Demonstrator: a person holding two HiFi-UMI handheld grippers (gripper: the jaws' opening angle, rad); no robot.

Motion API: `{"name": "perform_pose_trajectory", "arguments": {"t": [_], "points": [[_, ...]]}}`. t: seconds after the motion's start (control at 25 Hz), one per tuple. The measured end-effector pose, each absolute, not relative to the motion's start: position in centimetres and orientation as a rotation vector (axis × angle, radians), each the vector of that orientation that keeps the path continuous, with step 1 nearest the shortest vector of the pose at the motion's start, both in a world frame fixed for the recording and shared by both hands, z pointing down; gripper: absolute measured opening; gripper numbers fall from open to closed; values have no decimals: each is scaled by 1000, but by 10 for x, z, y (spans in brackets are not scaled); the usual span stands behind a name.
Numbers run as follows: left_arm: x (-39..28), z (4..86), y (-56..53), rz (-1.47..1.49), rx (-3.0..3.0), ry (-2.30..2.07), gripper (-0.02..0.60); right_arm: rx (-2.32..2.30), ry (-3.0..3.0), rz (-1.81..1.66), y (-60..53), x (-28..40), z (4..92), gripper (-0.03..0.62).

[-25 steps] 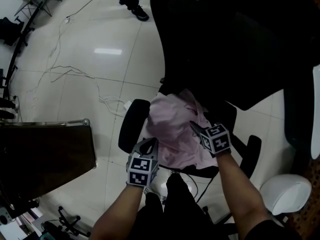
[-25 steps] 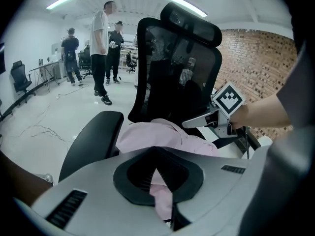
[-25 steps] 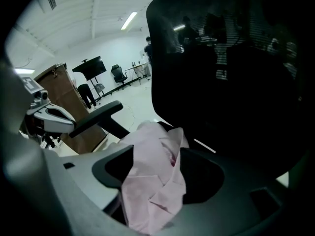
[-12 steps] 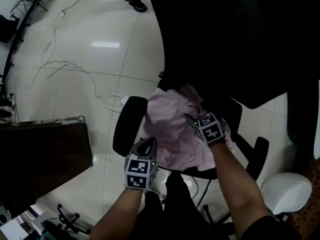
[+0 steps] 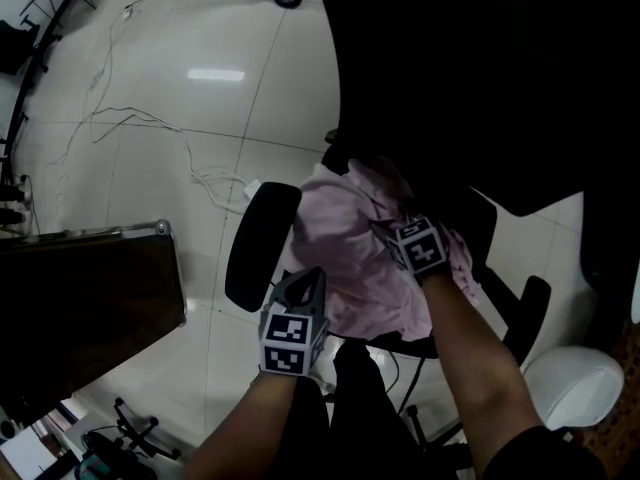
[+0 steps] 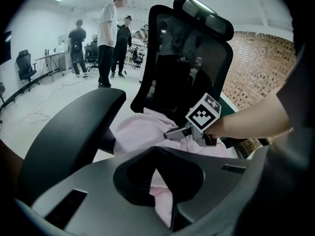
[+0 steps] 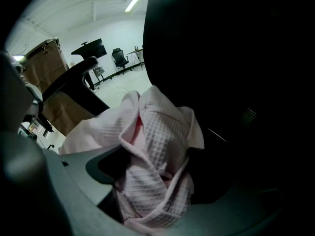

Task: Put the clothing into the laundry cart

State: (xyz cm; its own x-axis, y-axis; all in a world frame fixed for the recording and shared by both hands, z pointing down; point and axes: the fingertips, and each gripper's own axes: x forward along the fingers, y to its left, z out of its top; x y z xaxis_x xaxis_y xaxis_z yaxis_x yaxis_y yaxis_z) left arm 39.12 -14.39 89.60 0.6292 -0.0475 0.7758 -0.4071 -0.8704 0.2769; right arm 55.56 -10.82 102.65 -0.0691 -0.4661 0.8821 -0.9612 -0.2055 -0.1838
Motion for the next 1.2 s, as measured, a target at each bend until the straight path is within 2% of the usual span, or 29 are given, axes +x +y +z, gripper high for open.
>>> {"name": "perform_pose_trajectory", "arguments": {"t": [0.12, 0.28, 0.44, 0.56, 1.2], "points": [[392, 896, -142, 1133, 2427, -357, -2, 1666, -1534, 1240, -110, 554, 1037, 432], [386, 895, -143, 1126, 2428, -372, -2, 1648, -1540, 1213, -113, 555, 1039, 384], [384, 888, -148, 1108, 2434, -386, -2, 1667, -1551, 1136, -115, 555, 1018, 228], [387, 881, -149, 1078, 2439, -390, -2, 1705, -1588, 1157, -115, 550, 999, 144], [377, 823, -137, 984, 2535, -368, -2, 2250, -1802, 1030, -110, 556, 829, 120]]}}
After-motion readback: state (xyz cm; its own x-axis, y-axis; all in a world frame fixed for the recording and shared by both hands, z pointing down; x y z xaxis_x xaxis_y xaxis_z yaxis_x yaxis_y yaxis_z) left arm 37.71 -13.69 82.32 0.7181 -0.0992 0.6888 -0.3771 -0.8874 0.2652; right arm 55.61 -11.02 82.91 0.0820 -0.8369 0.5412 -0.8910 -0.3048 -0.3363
